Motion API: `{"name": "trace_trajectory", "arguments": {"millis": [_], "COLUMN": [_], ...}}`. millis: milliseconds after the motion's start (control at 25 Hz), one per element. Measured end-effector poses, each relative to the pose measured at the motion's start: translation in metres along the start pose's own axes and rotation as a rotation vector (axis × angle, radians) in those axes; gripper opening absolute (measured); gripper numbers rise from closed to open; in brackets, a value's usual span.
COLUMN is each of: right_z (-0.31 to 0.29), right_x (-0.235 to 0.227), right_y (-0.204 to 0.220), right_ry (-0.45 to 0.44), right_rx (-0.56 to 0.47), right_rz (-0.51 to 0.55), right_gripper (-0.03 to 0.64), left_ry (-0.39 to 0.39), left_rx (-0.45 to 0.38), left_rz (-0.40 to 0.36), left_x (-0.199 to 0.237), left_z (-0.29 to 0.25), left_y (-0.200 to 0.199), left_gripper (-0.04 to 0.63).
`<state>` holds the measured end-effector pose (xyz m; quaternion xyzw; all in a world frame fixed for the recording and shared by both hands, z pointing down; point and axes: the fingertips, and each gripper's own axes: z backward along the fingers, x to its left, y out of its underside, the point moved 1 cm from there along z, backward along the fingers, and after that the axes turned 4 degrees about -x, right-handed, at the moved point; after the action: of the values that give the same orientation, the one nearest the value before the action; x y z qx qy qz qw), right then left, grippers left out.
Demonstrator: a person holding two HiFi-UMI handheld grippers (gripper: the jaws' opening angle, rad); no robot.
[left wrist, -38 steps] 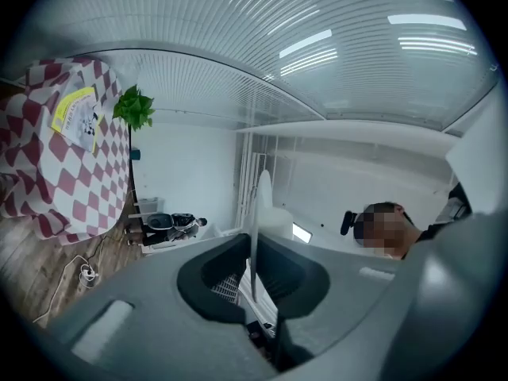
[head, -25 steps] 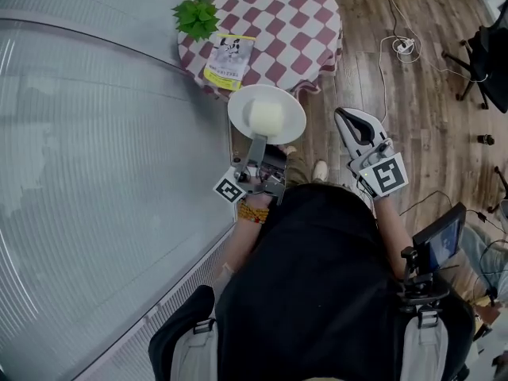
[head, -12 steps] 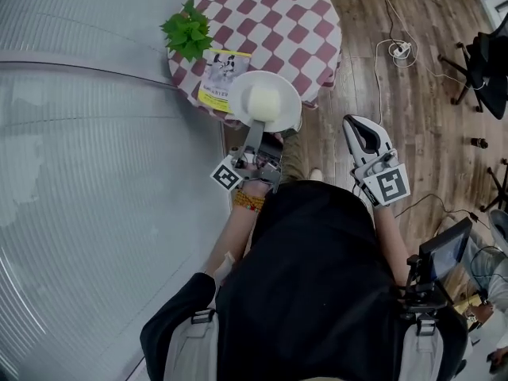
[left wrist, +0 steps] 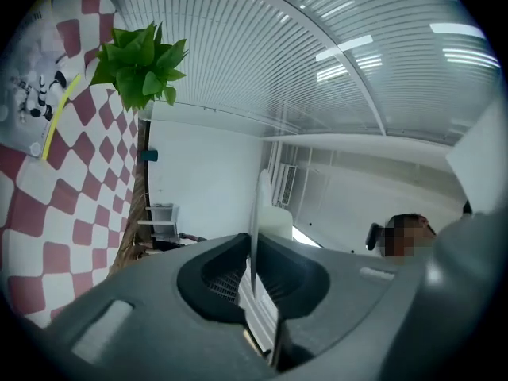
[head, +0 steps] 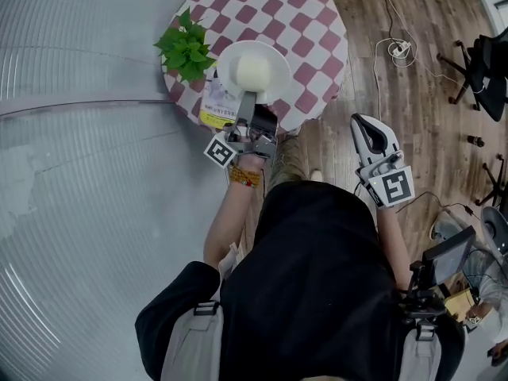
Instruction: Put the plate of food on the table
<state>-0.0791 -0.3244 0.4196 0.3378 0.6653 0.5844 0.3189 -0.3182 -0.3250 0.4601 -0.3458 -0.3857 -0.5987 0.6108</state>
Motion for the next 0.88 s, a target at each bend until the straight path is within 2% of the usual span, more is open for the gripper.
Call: {"name": "trace_trajectory", "arguments": {"millis": [280, 640, 880], "right_z": [-0.028, -0.024, -0.02], "right_x": [-0.027, -0.049, -0.055], "right_y": [0.004, 0.015, 0.029], "right_ry": [0.058, 0.139, 0.172], "right_rx": [0.052, 0.115, 0.16], "right_rz": [-0.002, -0.051, -0.079], "right_gripper": [0.014, 0.014, 0.014], "left_ry": [0.004, -0.073, -0.183], "left_rx": [-0.051, -0.167, -0.169], "left_rz": [-0.003, 0.015, -0.027], "left_x": [0.047, 0.119, 0.182], "left_z": [-0.079, -0.148, -0.188], "left_y": [-0.049, -0.089, -0.101], "left_gripper": [0.034, 0.033, 0.033]}}
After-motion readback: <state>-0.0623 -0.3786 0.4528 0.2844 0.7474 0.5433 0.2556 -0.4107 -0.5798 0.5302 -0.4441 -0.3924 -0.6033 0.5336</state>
